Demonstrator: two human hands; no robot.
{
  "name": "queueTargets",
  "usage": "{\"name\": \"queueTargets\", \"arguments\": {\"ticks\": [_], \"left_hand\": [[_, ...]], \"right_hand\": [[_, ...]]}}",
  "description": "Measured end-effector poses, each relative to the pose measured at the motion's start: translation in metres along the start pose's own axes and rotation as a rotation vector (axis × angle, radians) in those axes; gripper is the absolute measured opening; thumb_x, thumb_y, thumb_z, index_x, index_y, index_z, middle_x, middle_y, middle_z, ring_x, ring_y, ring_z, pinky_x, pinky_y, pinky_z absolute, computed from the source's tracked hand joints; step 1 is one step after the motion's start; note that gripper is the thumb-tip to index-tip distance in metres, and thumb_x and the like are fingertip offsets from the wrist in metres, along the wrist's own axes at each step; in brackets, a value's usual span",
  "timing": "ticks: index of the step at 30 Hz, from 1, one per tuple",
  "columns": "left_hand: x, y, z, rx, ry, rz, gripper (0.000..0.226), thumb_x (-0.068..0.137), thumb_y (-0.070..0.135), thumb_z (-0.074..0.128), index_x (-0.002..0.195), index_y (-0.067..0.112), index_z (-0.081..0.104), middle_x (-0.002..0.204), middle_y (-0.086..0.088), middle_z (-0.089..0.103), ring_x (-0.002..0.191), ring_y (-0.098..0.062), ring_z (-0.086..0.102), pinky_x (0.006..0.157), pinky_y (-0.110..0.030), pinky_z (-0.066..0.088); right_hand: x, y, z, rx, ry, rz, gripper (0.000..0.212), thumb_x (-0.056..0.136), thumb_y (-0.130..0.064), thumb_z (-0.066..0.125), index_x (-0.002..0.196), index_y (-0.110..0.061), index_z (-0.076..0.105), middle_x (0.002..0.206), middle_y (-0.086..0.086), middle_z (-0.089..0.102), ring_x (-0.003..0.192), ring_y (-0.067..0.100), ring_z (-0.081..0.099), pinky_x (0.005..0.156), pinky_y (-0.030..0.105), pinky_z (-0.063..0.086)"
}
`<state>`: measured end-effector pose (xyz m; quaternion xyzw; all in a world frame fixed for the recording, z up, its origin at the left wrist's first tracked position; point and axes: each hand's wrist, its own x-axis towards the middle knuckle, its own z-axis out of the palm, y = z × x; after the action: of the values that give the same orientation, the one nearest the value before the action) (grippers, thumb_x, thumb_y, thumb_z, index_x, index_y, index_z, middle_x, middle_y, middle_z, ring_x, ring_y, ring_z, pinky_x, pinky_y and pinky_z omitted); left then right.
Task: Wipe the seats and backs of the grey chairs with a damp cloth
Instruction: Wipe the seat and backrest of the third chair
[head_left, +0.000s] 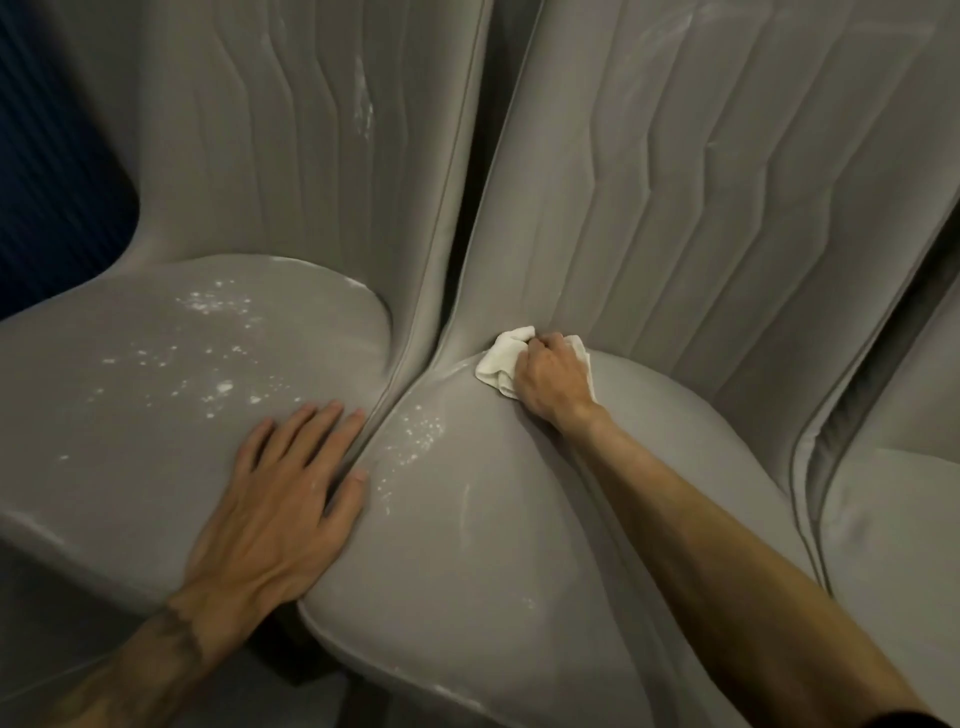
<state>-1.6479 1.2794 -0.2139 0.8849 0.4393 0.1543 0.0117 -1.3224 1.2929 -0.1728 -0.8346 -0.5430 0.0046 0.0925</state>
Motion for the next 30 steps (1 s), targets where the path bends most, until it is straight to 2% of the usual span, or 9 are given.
{"name": "queueTargets", "arguments": {"ticks": [5, 8, 10, 12, 16, 19, 23, 27, 30], "left_hand": [[0.0, -0.001, 0.002, -0.026, 0.004, 0.007, 0.062, 0.106, 0.054, 0.025, 0.161, 0.028, 0.035, 0.163, 0.0, 0.043, 0.152, -0.021, 0.036, 0.127, -0.05, 0.025], [-0.001, 0.002, -0.004, -0.055, 0.001, 0.005, 0.063, 0.104, 0.052, 0.028, 0.16, 0.025, 0.038, 0.163, -0.001, 0.044, 0.152, -0.02, 0.035, 0.128, -0.048, 0.023], [-0.003, 0.006, -0.013, -0.126, 0.003, -0.005, 0.066, 0.102, 0.049, 0.028, 0.16, 0.02, 0.04, 0.164, -0.004, 0.044, 0.153, -0.021, 0.035, 0.129, -0.044, 0.019], [-0.006, 0.008, -0.024, -0.188, 0.006, -0.019, 0.068, 0.102, 0.047, 0.027, 0.16, 0.015, 0.04, 0.165, -0.006, 0.043, 0.154, -0.021, 0.035, 0.13, -0.039, 0.016], [-0.018, -0.006, -0.037, -0.086, 0.042, -0.034, 0.062, 0.104, 0.04, 0.027, 0.156, 0.012, 0.045, 0.159, -0.008, 0.049, 0.149, -0.024, 0.043, 0.127, -0.044, 0.025], [-0.026, -0.014, -0.034, -0.042, 0.048, -0.064, 0.06, 0.104, 0.037, 0.027, 0.15, 0.008, 0.052, 0.154, -0.012, 0.054, 0.144, -0.029, 0.048, 0.123, -0.047, 0.029], [-0.027, -0.015, -0.028, -0.07, 0.067, -0.097, 0.06, 0.104, 0.037, 0.026, 0.15, 0.009, 0.052, 0.154, -0.011, 0.054, 0.145, -0.027, 0.046, 0.123, -0.047, 0.028], [-0.026, -0.017, -0.024, -0.072, 0.094, -0.099, 0.059, 0.104, 0.036, 0.028, 0.149, 0.01, 0.053, 0.153, -0.01, 0.055, 0.145, -0.027, 0.046, 0.123, -0.047, 0.03], [-0.026, -0.017, -0.022, -0.11, 0.131, -0.115, 0.057, 0.104, 0.035, 0.028, 0.149, 0.01, 0.053, 0.152, -0.009, 0.055, 0.144, -0.026, 0.046, 0.121, -0.045, 0.029]], "right_hand": [[-0.024, -0.053, 0.01, 0.057, -0.024, -0.139, 0.037, 0.105, -0.014, 0.036, 0.12, -0.002, 0.068, 0.129, 0.017, 0.066, 0.121, 0.034, 0.053, 0.099, 0.043, 0.037], [-0.051, -0.05, 0.013, 0.157, -0.038, -0.357, 0.035, 0.108, -0.015, 0.038, 0.127, 0.001, 0.063, 0.136, 0.02, 0.06, 0.127, 0.036, 0.052, 0.111, 0.044, 0.037], [-0.059, -0.038, 0.006, 0.215, -0.106, -0.462, 0.039, 0.11, -0.018, 0.041, 0.14, 0.003, 0.056, 0.147, 0.021, 0.052, 0.137, 0.034, 0.047, 0.123, 0.035, 0.027], [-0.053, -0.034, -0.001, 0.213, -0.142, -0.441, 0.042, 0.111, -0.02, 0.04, 0.145, 0.002, 0.051, 0.151, 0.021, 0.048, 0.14, 0.034, 0.045, 0.122, 0.03, 0.022], [-0.054, -0.065, 0.004, 0.173, -0.084, -0.329, 0.036, 0.11, -0.019, 0.038, 0.129, 0.004, 0.059, 0.137, 0.024, 0.056, 0.127, 0.038, 0.05, 0.116, 0.04, 0.031], [-0.088, -0.083, 0.015, 0.225, -0.128, -0.506, 0.037, 0.109, -0.018, 0.044, 0.133, 0.004, 0.06, 0.137, 0.024, 0.059, 0.124, 0.04, 0.056, 0.115, 0.042, 0.035], [-0.079, -0.078, 0.003, 0.221, -0.27, -0.645, 0.044, 0.111, -0.023, 0.043, 0.15, -0.005, 0.05, 0.154, 0.015, 0.048, 0.142, 0.029, 0.045, 0.125, 0.031, 0.024], [-0.087, -0.086, -0.001, 0.186, -0.21, -0.557, 0.052, 0.111, -0.035, 0.042, 0.154, -0.006, 0.043, 0.162, 0.013, 0.04, 0.15, 0.029, 0.036, 0.125, 0.028, 0.011], [-0.12, -0.098, 0.002, 0.197, -0.252, -0.662, 0.056, 0.11, -0.041, 0.042, 0.157, -0.01, 0.041, 0.164, 0.009, 0.038, 0.151, 0.026, 0.034, 0.122, 0.022, 0.007]]}}
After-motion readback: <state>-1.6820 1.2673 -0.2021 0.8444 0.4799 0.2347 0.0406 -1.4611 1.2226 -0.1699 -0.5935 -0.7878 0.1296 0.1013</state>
